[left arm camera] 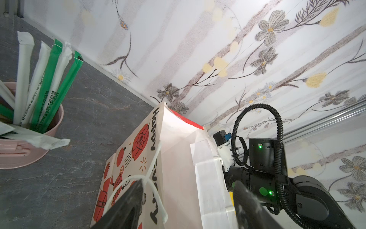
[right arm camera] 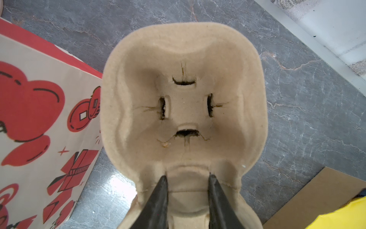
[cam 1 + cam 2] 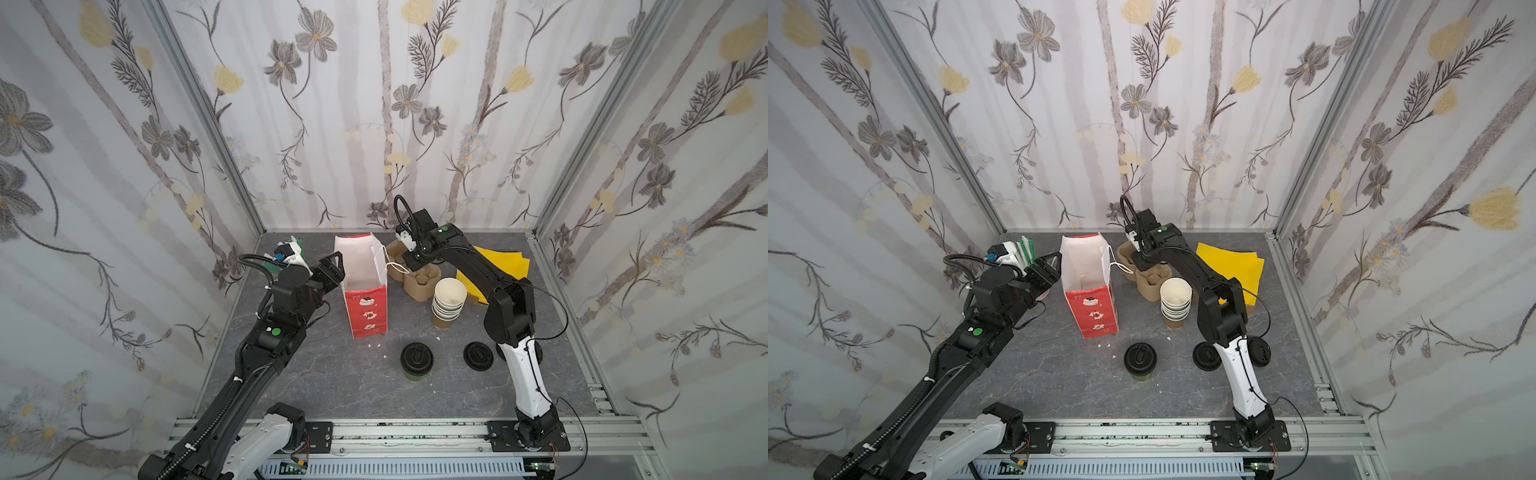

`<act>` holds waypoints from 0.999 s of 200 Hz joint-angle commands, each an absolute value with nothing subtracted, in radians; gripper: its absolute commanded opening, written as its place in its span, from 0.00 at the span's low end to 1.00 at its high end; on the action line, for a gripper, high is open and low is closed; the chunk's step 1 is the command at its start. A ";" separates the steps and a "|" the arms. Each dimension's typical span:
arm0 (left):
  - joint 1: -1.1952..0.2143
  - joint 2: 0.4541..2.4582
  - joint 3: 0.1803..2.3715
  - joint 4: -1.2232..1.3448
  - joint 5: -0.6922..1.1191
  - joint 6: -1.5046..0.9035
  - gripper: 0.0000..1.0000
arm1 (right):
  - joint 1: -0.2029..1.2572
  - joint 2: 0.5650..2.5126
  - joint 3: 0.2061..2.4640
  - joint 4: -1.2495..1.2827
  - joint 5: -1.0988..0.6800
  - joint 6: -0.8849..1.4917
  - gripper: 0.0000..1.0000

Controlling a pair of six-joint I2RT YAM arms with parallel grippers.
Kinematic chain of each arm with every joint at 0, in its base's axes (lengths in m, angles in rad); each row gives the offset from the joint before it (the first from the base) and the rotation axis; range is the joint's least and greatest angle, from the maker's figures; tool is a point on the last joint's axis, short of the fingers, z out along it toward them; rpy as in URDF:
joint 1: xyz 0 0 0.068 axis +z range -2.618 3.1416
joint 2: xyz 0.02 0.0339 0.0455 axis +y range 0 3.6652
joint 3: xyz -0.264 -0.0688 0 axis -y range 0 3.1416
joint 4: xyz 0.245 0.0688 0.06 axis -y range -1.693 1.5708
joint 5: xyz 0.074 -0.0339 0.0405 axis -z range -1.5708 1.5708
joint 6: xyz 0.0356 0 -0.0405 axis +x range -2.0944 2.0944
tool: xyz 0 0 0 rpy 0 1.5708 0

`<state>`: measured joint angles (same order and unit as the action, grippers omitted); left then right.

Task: Pack a coffee takeout order
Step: Pick up the cup tray from the cup tray, then place the cup tray in the cup tray.

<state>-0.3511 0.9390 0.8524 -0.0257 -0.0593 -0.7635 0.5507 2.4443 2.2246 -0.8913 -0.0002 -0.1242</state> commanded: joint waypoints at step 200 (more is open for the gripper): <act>-0.350 0.937 0.857 -0.002 -0.052 -0.795 0.72 | 0.541 2.433 2.229 -0.864 -0.029 -0.100 0.33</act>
